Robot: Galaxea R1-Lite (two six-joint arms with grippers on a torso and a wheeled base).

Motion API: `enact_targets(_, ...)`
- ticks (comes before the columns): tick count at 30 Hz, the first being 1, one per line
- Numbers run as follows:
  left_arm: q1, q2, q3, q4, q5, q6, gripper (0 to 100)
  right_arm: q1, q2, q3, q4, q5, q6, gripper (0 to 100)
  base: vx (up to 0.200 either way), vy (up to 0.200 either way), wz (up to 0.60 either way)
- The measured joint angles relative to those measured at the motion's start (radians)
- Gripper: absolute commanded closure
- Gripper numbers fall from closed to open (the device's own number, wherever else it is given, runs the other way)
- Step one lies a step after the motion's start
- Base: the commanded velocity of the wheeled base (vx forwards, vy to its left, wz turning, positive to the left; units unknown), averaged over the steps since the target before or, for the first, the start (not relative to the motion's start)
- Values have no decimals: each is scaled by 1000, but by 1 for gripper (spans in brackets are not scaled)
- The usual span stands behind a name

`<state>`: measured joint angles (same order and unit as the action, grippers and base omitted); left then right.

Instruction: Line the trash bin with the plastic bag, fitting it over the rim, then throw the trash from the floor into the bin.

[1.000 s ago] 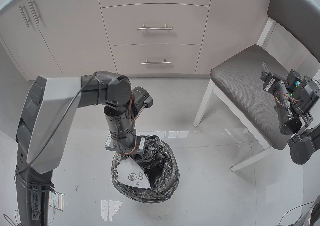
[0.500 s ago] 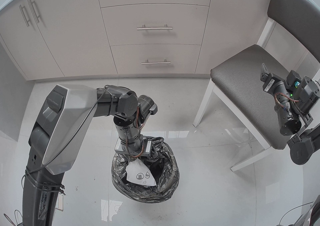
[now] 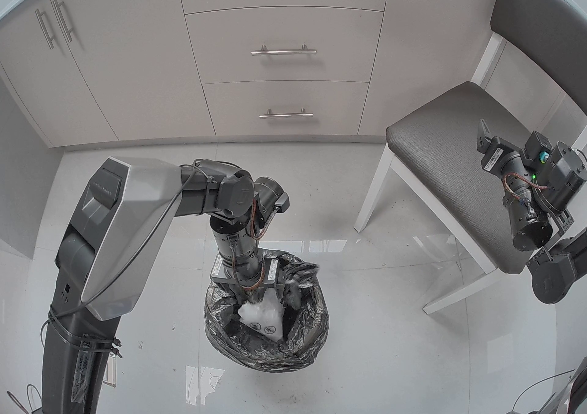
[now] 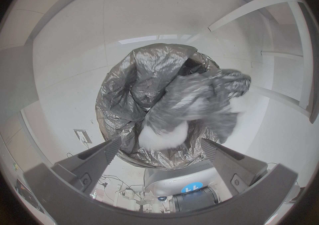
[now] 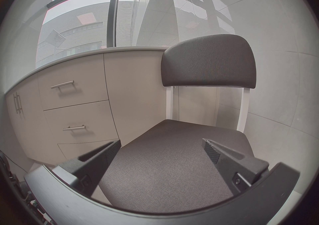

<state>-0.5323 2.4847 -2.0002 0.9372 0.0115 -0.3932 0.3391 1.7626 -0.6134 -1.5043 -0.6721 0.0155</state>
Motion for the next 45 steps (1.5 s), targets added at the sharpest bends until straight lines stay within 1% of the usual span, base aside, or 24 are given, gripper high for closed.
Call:
enact_targets(8, -6, -5, 0, -4, 21, -7, 0, 1, -1, 1, 0, 1, 0, 0, 0, 0, 0)
enact_targets(11, -11, -9, 0, -5, 28, -24, 0, 1, 0, 1, 0, 1, 0, 0, 0, 0, 0)
enact_targets(12, -13, -10, 0, -5, 29, -29, 100, 1, 0, 1, 0, 0, 0, 0, 0, 0, 0)
enact_targets(22, -50, 3, 0, -5, 31, -39, 100, 0, 0, 4, -1, 0, 1, 0, 0, 0, 0)
enact_targets(29, -62, 20, 0, -14, 35, -38, 100, -5, 7, 4, -47, 0, -4, 0, 0, 0, 0)
enact_targets(33, -66, 36, 0, -72, 52, -38, 100, -8, 14, 5, -48, 0, -6, 0, 0, 0, 0)
enact_targets(36, -69, 58, 0, -146, 66, -36, 100, -11, 17, 6, -48, 0, -7, 0, 0, 0, 0)
enact_targets(45, -74, 192, 0, -324, 81, -21, 100, -14, 21, 5, -49, 2, -7, 0, 0, 0, 0)
